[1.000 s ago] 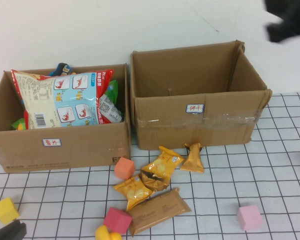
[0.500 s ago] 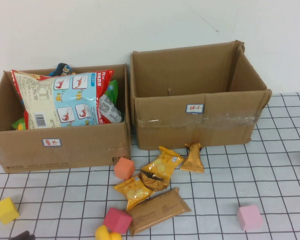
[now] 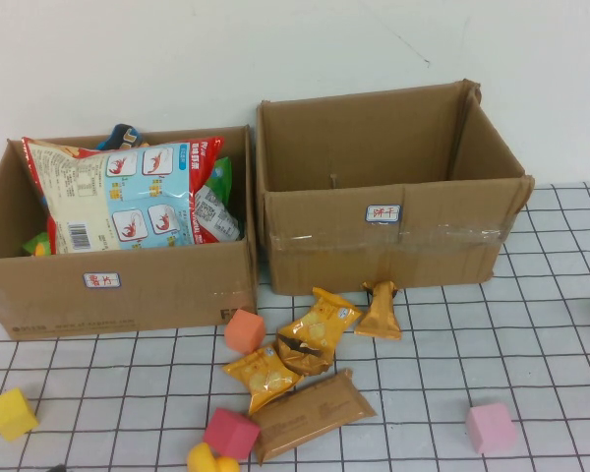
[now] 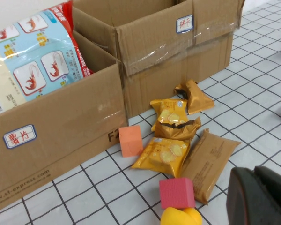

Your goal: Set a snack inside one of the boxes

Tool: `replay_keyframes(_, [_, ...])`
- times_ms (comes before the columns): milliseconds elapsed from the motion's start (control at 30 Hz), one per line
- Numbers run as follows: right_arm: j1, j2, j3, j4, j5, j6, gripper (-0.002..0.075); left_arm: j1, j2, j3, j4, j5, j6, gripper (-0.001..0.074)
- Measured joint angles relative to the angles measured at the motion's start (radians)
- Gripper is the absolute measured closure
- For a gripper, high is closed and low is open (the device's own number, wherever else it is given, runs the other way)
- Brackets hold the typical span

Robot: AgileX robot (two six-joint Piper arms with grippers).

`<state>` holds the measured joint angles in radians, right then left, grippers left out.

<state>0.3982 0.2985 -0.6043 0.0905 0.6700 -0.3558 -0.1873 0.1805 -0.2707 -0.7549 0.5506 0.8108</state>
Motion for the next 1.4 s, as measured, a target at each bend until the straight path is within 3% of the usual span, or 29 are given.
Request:
replay_keyframes(400, [-0.020, -0.232, 0.330, -0.041, -0.305, 0.100, 0.0727, 0.000, 0.000, 0.008, 0.002, 0.012, 0.000, 0.0737])
replay_keyframes(733, [-0.383, -0.308, 0.560, -0.034, -0.518, 0.144, 0.0727, 0.000, 0.000, 0.008, 0.004, 0.035, 0.000, 0.0738])
replay_keyframes(833, [-0.443, -0.308, 0.611, -0.032, -0.545, 0.148, 0.0727, 0.000, 0.000, 0.008, 0.004, 0.049, 0.000, 0.0738])
replay_keyframes(1400, [-0.389, -0.308, 0.632, -0.141, -0.334, 0.453, 0.0727, 0.000, 0.000, 0.008, 0.004, 0.056, 0.000, 0.0738])
